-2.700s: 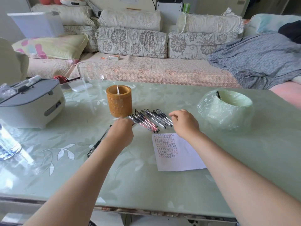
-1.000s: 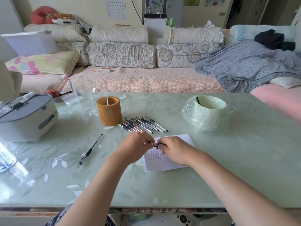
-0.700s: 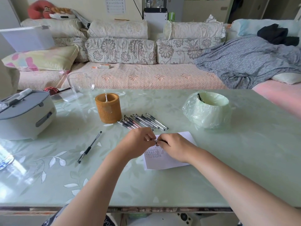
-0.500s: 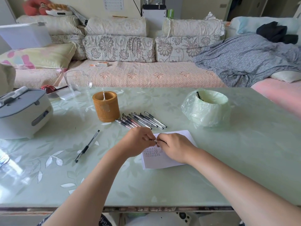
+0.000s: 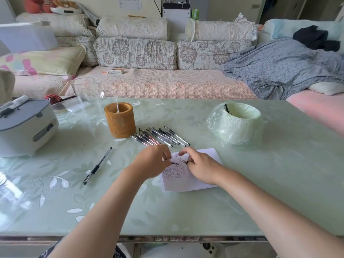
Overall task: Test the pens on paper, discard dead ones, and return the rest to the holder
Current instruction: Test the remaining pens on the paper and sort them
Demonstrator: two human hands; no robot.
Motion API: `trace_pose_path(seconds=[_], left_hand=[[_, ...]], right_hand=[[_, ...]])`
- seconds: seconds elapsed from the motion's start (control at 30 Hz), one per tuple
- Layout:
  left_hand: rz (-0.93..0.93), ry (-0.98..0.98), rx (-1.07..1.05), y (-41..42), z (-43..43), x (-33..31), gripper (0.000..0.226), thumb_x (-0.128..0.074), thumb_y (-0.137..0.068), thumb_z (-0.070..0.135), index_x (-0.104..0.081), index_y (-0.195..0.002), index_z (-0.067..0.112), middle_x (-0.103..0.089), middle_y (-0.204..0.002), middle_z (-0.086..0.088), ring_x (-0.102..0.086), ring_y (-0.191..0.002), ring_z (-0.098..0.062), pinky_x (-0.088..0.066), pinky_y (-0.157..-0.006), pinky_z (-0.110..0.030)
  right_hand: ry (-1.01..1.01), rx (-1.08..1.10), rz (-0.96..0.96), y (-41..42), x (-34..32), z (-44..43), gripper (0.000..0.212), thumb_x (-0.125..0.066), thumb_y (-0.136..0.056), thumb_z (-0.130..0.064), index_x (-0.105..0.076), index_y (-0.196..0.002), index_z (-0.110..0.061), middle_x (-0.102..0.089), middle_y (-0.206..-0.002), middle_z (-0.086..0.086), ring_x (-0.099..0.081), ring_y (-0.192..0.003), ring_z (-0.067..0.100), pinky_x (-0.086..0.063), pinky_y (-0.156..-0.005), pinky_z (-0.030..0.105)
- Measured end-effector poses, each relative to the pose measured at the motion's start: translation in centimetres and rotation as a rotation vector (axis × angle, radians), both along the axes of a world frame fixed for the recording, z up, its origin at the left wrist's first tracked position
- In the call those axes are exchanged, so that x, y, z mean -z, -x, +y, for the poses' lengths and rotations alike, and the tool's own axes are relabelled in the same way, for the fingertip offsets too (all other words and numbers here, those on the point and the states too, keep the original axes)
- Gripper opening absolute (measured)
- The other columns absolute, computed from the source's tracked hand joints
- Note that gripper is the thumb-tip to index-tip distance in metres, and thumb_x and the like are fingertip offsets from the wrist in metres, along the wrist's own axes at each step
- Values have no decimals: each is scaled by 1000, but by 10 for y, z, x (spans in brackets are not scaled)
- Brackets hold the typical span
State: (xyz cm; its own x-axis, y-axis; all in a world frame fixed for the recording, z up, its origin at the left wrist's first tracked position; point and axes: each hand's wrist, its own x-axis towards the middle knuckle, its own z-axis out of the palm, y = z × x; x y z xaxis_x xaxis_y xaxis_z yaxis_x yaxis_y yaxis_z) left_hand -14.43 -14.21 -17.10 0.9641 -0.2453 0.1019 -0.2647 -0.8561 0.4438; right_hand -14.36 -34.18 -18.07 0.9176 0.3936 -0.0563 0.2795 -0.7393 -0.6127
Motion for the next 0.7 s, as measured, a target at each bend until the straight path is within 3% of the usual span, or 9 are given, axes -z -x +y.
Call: trace_pose_path(seconds=[0.07,0.13,0.2,0.27,0.33,0.4,0.5,0.57,0.7], left_hand=[[26,-55,-5,-1,3,3,9,-66,-84,23,-61,-92,26,-65,-95,10,-59,-88,-10,-49,-72,-23],[41,-112,10,-2,4,7,10,-64,-83,23,-60,-90,29,-61,-95,12,-58,-96,-12,-50,-82,-29],[17,-176,27,-3,3,9,12,-64,-83,27,-60,-93,30,-57,-95,12,-51,-100,-14,-43,-87,-30],[6,-197,33,-4,2,11,16,-64,-83,29,-60,-98,31,-55,-99,10,-46,-101,-14,-40,-89,-32],[12,-182,38,-7,2,12,19,-64,-82,29,-59,-101,31,-56,-100,9,-45,-101,-15,-39,-89,-31],[9,-165,57,-9,2,13,23,-65,-81,28,-59,-103,30,-56,-99,10,-46,-100,-14,-39,-87,-30],[7,-119,100,-12,0,13,23,-66,-81,24,-63,-104,26,-58,-95,10,-49,-95,-13,-40,-82,-26],[10,-86,106,-13,-3,13,22,-64,-82,21,-66,-103,24,-58,-90,11,-51,-89,-12,-37,-71,-20],[32,16,60,-15,-5,18,17,-66,-79,22,-67,-96,24,-53,-81,13,-51,-78,-10,-32,-58,-8]], right_hand=[[-158,35,33,-2,0,0,38,-37,-89,-1,-52,-102,-34,-55,-78,-3,-49,-69,14,-39,-61,28],[-359,102,126,-3,2,1,42,-37,-90,5,-62,-90,-29,-58,-80,-1,-49,-60,12,-38,-50,24],[-542,160,234,-2,4,3,50,-34,-91,11,-69,-95,-25,-61,-86,5,-54,-61,15,-40,-48,23],[-655,190,311,-2,2,2,59,-28,-86,19,-68,-113,-15,-62,-92,9,-58,-68,17,-44,-53,24],[-647,174,318,-1,4,-1,65,-26,-83,23,-59,-128,-9,-62,-95,7,-63,-76,16,-48,-59,21],[-623,146,293,0,7,-2,56,-36,-89,19,-56,-132,-11,-60,-87,-1,-63,-71,9,-46,-60,17],[-652,138,273,5,8,-2,24,-52,-98,-8,-64,-118,-12,-51,-69,-5,-49,-53,7,-36,-50,16],[-669,158,279,7,8,-2,24,-47,-101,-18,-69,-105,-10,-54,-68,1,-48,-50,12,-32,-45,18],[-595,199,267,7,11,-2,26,-48,-99,-14,-71,-89,-10,-63,-70,11,-55,-47,21,-31,-38,20]])
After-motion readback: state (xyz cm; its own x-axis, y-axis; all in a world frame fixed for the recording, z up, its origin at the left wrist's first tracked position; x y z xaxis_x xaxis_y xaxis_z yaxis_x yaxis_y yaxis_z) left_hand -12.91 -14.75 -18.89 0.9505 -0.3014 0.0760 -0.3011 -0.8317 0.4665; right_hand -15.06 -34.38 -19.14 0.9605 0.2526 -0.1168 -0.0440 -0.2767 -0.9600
